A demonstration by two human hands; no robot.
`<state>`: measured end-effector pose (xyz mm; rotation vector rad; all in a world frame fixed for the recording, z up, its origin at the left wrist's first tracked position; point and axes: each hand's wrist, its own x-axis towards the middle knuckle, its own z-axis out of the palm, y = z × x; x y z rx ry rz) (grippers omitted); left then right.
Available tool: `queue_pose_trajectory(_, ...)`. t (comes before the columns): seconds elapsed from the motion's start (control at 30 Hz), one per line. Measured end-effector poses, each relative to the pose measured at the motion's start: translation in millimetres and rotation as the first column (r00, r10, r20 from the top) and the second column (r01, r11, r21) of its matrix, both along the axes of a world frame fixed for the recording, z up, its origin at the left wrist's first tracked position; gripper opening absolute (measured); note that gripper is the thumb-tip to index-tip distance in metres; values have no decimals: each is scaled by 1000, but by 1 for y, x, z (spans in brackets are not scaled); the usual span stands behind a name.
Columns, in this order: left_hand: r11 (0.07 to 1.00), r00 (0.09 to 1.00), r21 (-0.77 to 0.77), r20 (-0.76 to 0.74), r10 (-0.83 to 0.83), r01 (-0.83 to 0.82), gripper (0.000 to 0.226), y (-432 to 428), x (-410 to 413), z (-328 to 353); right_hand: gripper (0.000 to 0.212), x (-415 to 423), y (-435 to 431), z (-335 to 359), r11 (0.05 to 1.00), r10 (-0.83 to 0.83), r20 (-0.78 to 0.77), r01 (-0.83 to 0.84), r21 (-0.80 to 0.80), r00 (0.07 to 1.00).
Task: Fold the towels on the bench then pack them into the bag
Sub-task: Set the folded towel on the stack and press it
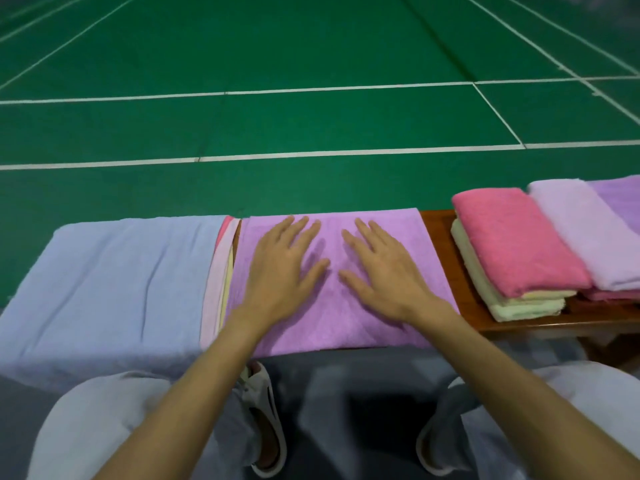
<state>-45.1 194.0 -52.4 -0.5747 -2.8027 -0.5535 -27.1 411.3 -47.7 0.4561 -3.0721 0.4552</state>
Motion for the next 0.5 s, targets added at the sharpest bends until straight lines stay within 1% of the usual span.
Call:
queue_pose_trajectory(0.1, 992, 996, -113, 75, -48, 56, 68, 16, 4, -26, 73, 1, -5, -25, 995, 88, -23, -87, 46, 996)
queue_pose_trajectory(0.17, 983, 986, -177, 166, -8, 38, 72, 16, 4, -36, 72, 2, -5, -31, 993, 86, 19, -87, 79, 996)
queue_pose_trajectory(0.23, 974, 974, -226, 222, 44, 7, 77, 15, 1, -40, 74, 2, -3, -35, 992, 79, 43, -83, 94, 996)
queue_pose_trajectory(0.3, 969, 970, -246, 234, 66, -6, 78, 14, 1, -41, 75, 3, -2, -35, 990, 72, 49, -77, 117, 996)
queue_pose_trajectory(0.4, 971, 967, -236, 238, 92, -34, 78, 14, 9, -42, 77, 5, 0, -36, 992, 44, 50, -50, 117, 998)
queue_pose_trajectory(0.5, 967, 954, -225, 240, 177, -123, 80, 3, 13, -42, 75, 4, 14, -38, 990, -65, 42, 59, 129, 997)
